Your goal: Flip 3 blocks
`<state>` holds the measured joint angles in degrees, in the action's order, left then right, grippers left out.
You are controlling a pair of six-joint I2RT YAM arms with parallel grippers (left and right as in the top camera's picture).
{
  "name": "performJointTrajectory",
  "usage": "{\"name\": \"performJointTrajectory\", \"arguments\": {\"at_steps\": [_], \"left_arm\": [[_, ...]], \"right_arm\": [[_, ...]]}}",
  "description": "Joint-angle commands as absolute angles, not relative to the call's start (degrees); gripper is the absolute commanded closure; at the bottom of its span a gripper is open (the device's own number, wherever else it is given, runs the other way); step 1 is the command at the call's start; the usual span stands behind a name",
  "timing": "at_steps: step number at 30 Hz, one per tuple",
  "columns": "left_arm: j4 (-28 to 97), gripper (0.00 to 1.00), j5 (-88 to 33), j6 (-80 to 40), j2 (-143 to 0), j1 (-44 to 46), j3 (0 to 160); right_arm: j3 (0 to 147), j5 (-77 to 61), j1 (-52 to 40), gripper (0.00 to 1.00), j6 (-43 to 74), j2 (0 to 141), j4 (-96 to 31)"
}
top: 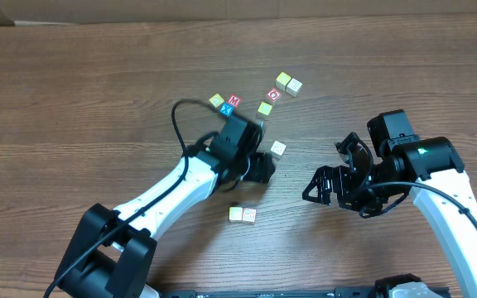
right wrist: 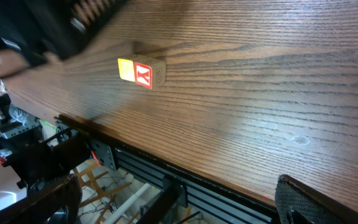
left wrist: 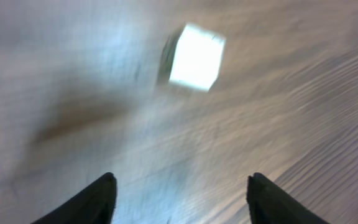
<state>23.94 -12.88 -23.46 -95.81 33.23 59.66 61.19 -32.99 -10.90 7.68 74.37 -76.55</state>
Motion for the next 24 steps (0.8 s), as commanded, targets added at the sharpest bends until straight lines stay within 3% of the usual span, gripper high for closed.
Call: {"name": "performJointTrajectory", "arguments": {"at_steps": [1, 6, 9, 24], "left_arm": [[24.1, 0.31, -10.5, -16.9, -97.3, 32.9, 65.1], [26.2, 0.18, -10.3, -13.0, -104.4, 32.8, 72.9], [29.2, 0.18, -10.3, -10.7, -109.8, 32.8, 78.1], [33.6, 0.38, -12.2, -4.7, -119.5, 32.9, 85.0]], "right_arm": [[62.7, -33.1, -11.1, 0.0, 7.3, 73.8, -76.5], [62.7, -33.1, -11.1, 0.0, 7.3, 73.8, -76.6], [62.7, -33.1, -11.1, 0.0, 7.5, 73.8, -76.7], [62.7, -33.1, -11.1, 0.0, 7.7, 73.8, -77.1]]}}
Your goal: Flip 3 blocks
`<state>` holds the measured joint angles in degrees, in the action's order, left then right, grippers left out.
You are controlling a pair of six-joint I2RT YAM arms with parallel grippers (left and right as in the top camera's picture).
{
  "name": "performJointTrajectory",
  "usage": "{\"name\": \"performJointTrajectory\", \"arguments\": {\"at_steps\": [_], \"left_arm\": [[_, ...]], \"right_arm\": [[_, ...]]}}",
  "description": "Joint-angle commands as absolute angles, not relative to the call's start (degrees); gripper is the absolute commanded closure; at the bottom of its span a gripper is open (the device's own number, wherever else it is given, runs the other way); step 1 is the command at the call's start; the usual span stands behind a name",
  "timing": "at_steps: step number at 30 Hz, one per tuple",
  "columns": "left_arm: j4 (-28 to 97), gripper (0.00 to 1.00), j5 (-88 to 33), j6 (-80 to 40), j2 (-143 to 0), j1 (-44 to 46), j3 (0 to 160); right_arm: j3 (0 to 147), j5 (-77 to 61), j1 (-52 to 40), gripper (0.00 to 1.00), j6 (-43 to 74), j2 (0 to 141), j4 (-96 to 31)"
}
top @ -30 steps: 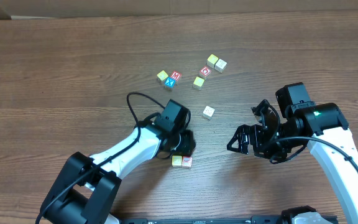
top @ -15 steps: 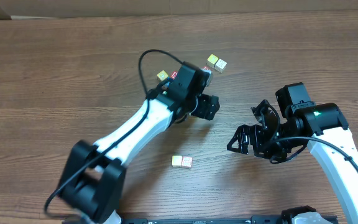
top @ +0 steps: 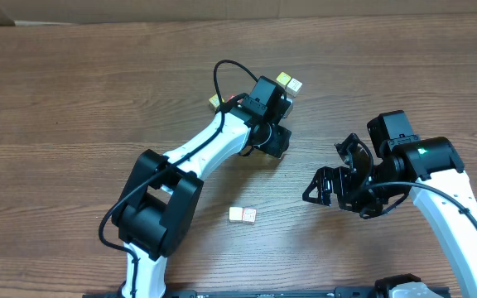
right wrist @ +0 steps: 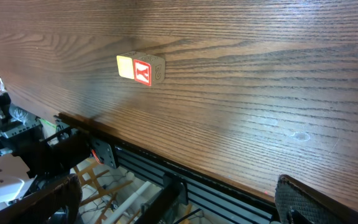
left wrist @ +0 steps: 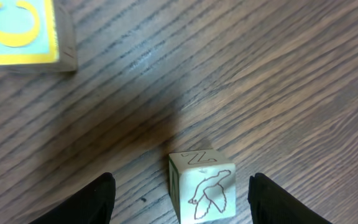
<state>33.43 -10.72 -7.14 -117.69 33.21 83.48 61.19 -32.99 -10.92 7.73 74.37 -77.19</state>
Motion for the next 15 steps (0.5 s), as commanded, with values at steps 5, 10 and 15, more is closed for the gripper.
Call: {"name": "performJointTrajectory", "arguments": {"at_steps": [5, 10, 15], "left_arm": [[34.3, 0.37, -13.6, -4.7, -122.0, 33.1, 85.0], [34.2, 0.42, -13.6, -4.7, -122.1, 33.1, 85.0], [34.7, 0.65, -13.6, -4.8, -122.1, 33.1, 85.0]], "right_arm": [[62.7, -33.1, -11.1, 0.0, 7.7, 73.8, -77.0], [62.7, -33.1, -11.1, 0.0, 7.7, 73.8, -76.9], [62.7, -33.1, -11.1, 0.0, 7.7, 73.8, -76.8]]}}
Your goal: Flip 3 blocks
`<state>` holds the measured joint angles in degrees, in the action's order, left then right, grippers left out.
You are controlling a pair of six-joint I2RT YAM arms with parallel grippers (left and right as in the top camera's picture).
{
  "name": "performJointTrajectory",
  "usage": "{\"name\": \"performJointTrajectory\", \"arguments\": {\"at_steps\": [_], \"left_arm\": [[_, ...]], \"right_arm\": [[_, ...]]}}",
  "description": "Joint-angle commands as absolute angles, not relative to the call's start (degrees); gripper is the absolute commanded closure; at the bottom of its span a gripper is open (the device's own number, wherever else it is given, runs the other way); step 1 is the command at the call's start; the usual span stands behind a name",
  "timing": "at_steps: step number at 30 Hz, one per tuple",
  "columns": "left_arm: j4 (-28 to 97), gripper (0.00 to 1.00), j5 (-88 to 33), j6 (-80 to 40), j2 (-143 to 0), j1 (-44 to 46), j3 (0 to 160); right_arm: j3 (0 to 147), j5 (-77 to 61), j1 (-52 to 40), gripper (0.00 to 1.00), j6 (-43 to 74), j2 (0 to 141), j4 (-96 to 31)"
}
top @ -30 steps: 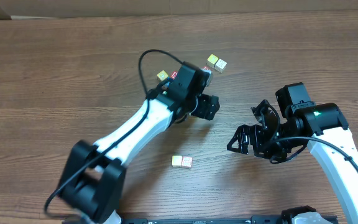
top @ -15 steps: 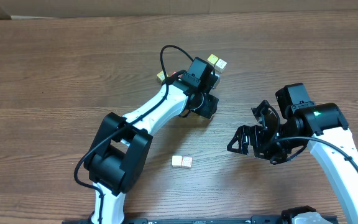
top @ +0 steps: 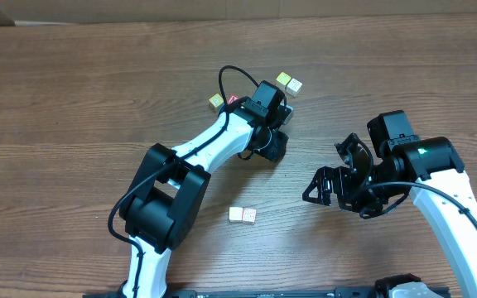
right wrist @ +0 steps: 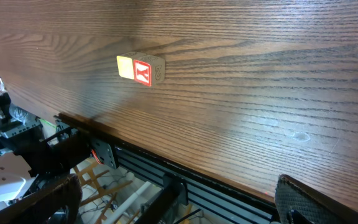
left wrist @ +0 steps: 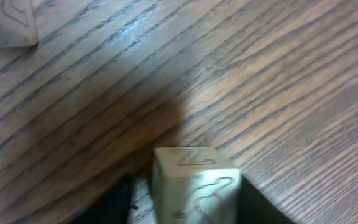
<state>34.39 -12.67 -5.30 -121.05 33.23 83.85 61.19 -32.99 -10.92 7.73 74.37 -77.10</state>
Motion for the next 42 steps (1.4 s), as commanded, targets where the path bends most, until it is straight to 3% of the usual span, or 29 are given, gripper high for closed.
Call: {"name": "performJointTrajectory", "arguments": {"at_steps": [1, 7, 15, 21, 28, 42], "left_arm": [[34.9, 0.68, -13.6, -5.0, -122.1, 33.1, 85.0], [35.2, 0.7, -13.6, -6.1, -122.0, 33.1, 85.1], [42.8, 0.86, -13.6, -7.6, -122.0, 33.0, 91.0], [56.1, 0.82, -13.2, -8.0, -122.0, 32.3, 101.5], [71.8, 0.94, -8.8, -12.2, -120.0, 30.5, 108.1], [82.5, 0.96, 1.6, -20.5, -107.9, 34.3, 104.3]], "right_arm": [[62.7, -33.1, -11.1, 0.0, 7.7, 73.8, -76.8], [62.7, -33.1, -11.1, 0.0, 7.7, 73.8, -76.6], [62.7, -33.1, -11.1, 0.0, 7.7, 73.8, -76.0], [62.7, -33.1, -11.1, 0.0, 7.7, 73.8, -75.9], [62.7, -33.1, -11.1, 0.0, 7.7, 73.8, -76.0], [62.7, -33.0, -11.1, 0.0, 7.2, 73.8, -76.9]]}}
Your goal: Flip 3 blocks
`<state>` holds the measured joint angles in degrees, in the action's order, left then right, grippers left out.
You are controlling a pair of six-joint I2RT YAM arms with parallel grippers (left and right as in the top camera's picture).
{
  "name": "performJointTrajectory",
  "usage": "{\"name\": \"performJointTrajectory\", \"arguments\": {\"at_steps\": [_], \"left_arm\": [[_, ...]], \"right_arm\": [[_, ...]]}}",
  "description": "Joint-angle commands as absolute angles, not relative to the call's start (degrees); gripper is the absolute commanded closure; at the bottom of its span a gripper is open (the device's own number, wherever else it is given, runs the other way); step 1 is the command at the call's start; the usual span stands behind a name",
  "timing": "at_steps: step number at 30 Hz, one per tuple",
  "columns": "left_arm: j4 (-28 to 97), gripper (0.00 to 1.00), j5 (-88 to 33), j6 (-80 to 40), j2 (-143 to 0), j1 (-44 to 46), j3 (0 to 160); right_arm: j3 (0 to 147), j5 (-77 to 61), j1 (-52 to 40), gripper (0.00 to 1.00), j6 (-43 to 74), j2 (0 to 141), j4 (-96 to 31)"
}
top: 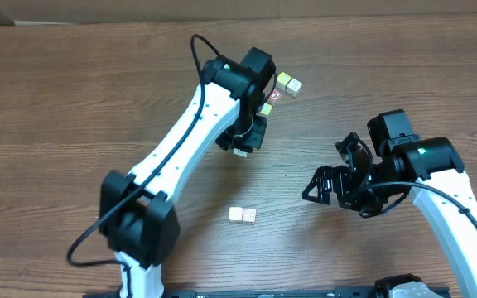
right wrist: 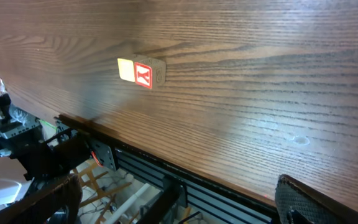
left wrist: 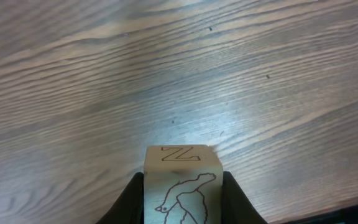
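A pale wooden block with a letter Z and a bird outline (left wrist: 182, 184) is clamped between the fingers of my left gripper (left wrist: 183, 190), held above the table. Overhead, that gripper (top: 240, 142) hangs left of the block cluster with the block (top: 240, 152) at its tip. Yellow blocks (top: 283, 80), a red-ringed block (top: 273, 94) and a green block (top: 265, 108) lie close together at the back. A joined yellow and red pair (top: 242, 215) lies near the front, also in the right wrist view (right wrist: 141, 71). My right gripper (top: 331, 187) stands open to the right, holding nothing.
The wooden table's front edge (right wrist: 185, 171) runs under the right gripper, with frame parts below it. The raised left arm (top: 197, 116) crosses over the table's middle and covers part of the cluster's left side.
My left gripper was low on the table with its fingers round the Z block; now it is shut on that block and holds it raised, further left. The right arm is unchanged.
My left gripper stood open short of the pale block. Then it was over the block, Z and bird showing, jaws still wide. Then its fingers flanked the block on the table. Now the block is held off the wood. The right arm stayed still throughout.
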<state>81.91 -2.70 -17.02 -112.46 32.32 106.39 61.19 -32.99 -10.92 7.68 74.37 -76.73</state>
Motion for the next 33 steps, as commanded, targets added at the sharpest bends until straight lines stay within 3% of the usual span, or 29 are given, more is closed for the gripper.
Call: {"name": "performJointTrajectory", "arguments": {"at_steps": [1, 18, 23, 33], "left_arm": [[82.5, 0.96, 2.2, -21.5, -106.8, 34.8, 103.0], [64.2, 0.95, -0.6, -31.8, -80.9, 38.3, 60.3], [55.9, 0.91, -1.3, -32.9, -79.8, 38.3, 52.1], [46.5, 0.92, -1.9, -37.7, -79.8, 38.3, 43.3]], "right_arm": [[62.7, -33.1, -11.1, 0.0, 7.2, 73.8, -77.1], [62.7, -33.1, -11.1, 0.0, 7.0, 73.8, -77.0], [62.7, -33.1, -11.2, 0.0, 7.0, 73.8, -77.1], [62.7, -33.1, -11.1, 0.0, 7.0, 73.8, -77.7]]}}
